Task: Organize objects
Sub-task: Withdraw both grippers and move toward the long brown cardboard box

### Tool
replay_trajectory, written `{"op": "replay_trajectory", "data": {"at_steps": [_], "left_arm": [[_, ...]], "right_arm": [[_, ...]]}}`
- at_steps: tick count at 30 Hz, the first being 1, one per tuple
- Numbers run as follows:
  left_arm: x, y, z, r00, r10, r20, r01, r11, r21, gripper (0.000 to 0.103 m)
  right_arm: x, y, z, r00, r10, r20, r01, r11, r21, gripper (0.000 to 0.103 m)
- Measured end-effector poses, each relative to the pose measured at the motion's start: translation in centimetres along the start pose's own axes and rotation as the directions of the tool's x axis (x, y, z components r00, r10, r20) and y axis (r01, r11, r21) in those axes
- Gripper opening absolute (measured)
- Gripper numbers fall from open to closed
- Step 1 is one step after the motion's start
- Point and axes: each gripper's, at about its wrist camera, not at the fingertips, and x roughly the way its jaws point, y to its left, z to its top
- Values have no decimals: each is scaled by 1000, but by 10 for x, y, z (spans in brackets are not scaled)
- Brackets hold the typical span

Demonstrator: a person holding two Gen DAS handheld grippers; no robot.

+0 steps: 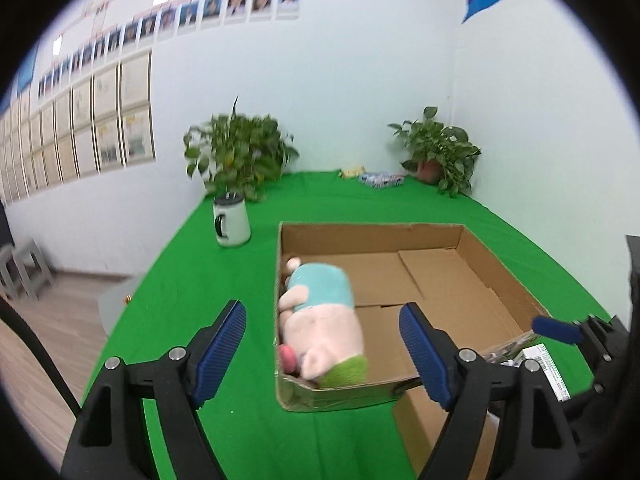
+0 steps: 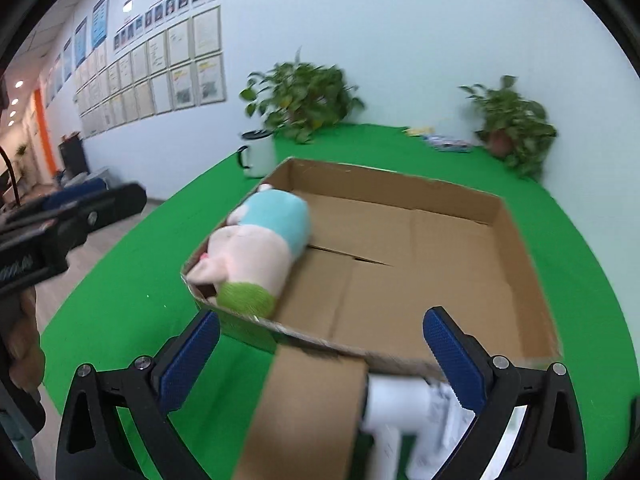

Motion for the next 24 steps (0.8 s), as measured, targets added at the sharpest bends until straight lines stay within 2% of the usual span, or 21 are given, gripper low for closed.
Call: {"op": "replay_trajectory", "data": {"at_steps": [3,7,10,12,13,14,15,16,17,20,21,22,23,24], "left_arm": [[-15,-23,-9,999,-12,34,11,1000,17,79],[-25,-45,-25,998,-54,33,54,998,-7,79],[-32,-56,-35,997,-73,35,74,997,-24,79],[-34,-60,-39,996,-85,16,85,996,-20,78],[-35,-62,-41,994,-106,-5,106,994,-18,69],[-37,-64,-44,992,-124,-15,123,992,-20,45],[-38,-66,-46,989,-144,-28,143,989,-23,31],[-39,-67,-48,986,-161,-46,160,987,-22,6],[-39,-68,-50,985,-164,-58,163,986,-23,3],[-53,-70,-53,989,-143,-26,142,990,-16,3],[-57,-72,-53,991,-134,-16,134,991,-9,7],[-60,-73,-53,994,-107,-12,107,994,-3,30],[-61,-74,-54,995,-94,-11,94,996,-3,71],[-65,-73,-55,997,-80,6,80,997,-9,86]], "right_arm": [[-27,-16,-21,999,-21,41,19,999,31,102],[-59,-36,-45,993,-77,88,71,995,76,102],[-84,-51,-62,992,-85,98,76,993,90,101],[-86,-54,-70,992,-79,101,70,993,97,89],[-90,-57,-76,992,-75,98,64,992,108,84],[-87,-59,-78,993,-74,92,63,992,112,73],[-87,-60,-83,994,-78,80,69,991,115,62],[-88,-61,-88,994,-89,70,80,990,115,57],[-86,-61,-90,993,-97,67,89,989,115,50],[-90,-58,-99,988,-138,74,130,986,105,48],[-92,-58,-101,988,-138,76,129,986,103,53],[-96,-58,-105,988,-136,75,128,986,107,61],[-96,-60,-105,988,-137,70,129,986,108,91],[-99,-61,-108,989,-129,67,121,986,116,102]]}}
